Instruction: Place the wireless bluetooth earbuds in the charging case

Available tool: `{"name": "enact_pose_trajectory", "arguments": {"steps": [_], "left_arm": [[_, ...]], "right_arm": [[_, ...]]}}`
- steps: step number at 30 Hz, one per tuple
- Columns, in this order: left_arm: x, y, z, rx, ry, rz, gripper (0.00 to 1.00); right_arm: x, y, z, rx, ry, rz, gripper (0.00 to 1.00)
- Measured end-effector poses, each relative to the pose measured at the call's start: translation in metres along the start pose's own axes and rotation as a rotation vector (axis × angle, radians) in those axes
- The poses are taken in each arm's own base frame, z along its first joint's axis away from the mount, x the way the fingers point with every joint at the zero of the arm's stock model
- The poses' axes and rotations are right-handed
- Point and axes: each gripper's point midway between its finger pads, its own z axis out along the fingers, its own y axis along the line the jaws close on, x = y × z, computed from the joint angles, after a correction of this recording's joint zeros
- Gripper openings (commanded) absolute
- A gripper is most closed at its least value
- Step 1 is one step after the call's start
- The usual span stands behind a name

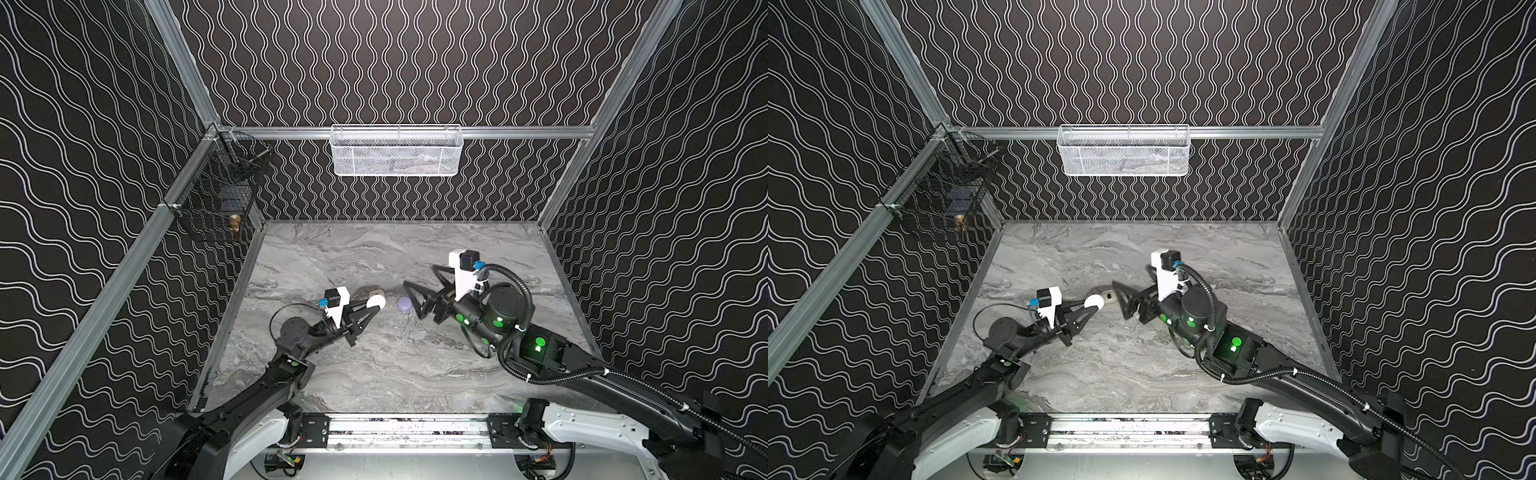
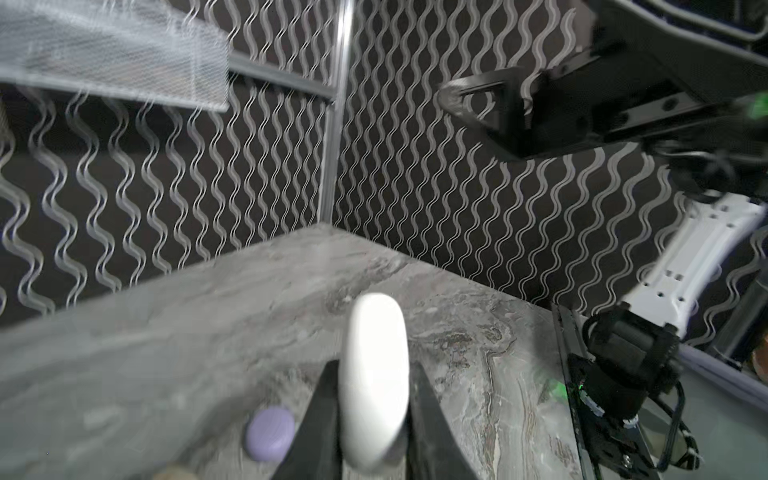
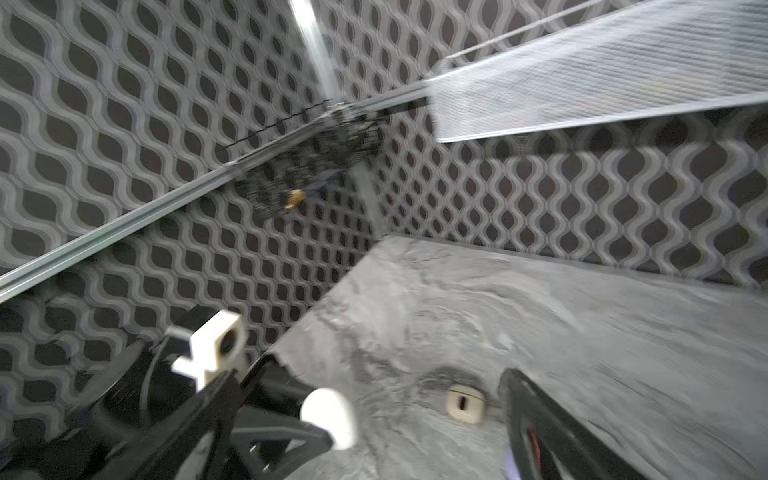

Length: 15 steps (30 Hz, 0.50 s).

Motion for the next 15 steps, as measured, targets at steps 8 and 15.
{"name": "enact_pose_trajectory", "arguments": {"steps": [8,15], "left_arm": [[0.100,0.046,-0.006,-0.291,0.248,-0.351,0.00],[0.192,0.051,-0.015,-0.403,0.482,-0.455,0.00]], "right_arm": [[0.029,-0.162,-0.012,0.651,-0.056,-0.140,0.99],[0.062,-0.300,-0.063,1.040,-0.033,-0.220,0.99]]}}
